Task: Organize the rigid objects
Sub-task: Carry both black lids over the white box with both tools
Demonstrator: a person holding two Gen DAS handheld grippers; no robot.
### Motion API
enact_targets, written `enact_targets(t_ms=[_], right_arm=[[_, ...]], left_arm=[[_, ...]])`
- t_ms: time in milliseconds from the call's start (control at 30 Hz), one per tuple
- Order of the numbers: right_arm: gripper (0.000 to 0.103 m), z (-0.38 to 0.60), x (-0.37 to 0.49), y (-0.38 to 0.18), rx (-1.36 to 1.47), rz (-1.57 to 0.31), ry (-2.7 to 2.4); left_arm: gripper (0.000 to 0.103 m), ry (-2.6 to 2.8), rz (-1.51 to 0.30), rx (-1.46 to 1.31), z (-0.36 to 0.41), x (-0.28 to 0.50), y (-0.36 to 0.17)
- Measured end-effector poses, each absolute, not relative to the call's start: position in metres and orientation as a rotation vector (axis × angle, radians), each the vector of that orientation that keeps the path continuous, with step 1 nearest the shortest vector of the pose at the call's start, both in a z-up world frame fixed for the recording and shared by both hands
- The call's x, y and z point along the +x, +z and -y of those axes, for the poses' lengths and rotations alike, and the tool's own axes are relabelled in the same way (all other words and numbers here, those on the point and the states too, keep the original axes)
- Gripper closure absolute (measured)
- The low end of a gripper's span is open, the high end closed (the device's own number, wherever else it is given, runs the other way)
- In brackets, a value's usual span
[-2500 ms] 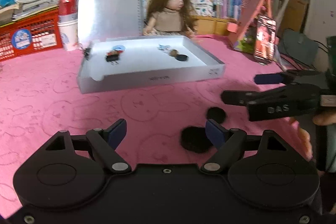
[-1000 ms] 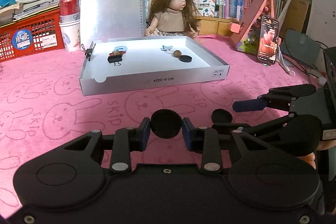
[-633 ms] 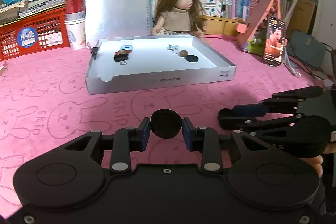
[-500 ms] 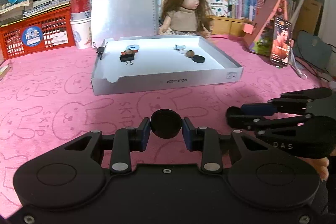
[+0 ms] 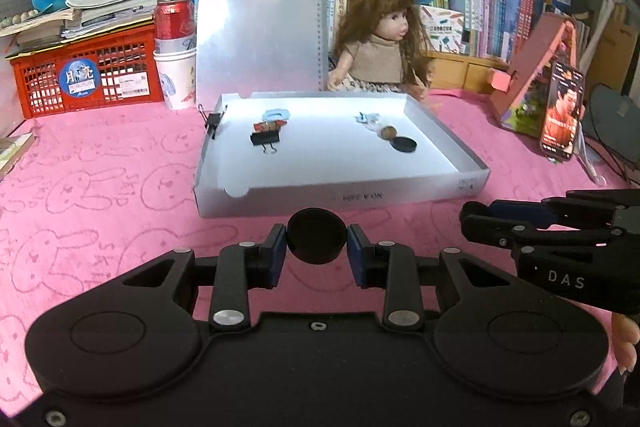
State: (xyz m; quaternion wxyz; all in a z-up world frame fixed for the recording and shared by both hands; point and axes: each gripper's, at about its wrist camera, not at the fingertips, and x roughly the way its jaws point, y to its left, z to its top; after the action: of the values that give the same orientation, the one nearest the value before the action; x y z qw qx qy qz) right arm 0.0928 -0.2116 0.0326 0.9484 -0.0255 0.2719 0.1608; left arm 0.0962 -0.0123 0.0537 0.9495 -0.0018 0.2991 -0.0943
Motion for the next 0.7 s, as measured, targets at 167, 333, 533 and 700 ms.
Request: enact_targets(t_ms=[167,333,533,700], right_arm=[[0.066,0.213,0.102,0.041,-0.033,-0.54,0.299],[0.066,0.215,0.111,0.045,-0.016,-0.529,0.274],[0.066,0.217,0.126,0.048,-0.011,-0.53,0.245],[0.066,0.219,0.143,0.05,0.002,-0.527,0.218]], left_arm=[[0.072,-0.179,-0.599,-0.017,0.011,0.109,0.061],[0.072,-0.165,-0.597,-0.037,0.008,0.124,0.065],[0.072,-0.162,-0.594,-0.08,0.001,0.149,0.074],[0.072,-0.147,-0.58,-0.124,-0.006,0.176,0.081]])
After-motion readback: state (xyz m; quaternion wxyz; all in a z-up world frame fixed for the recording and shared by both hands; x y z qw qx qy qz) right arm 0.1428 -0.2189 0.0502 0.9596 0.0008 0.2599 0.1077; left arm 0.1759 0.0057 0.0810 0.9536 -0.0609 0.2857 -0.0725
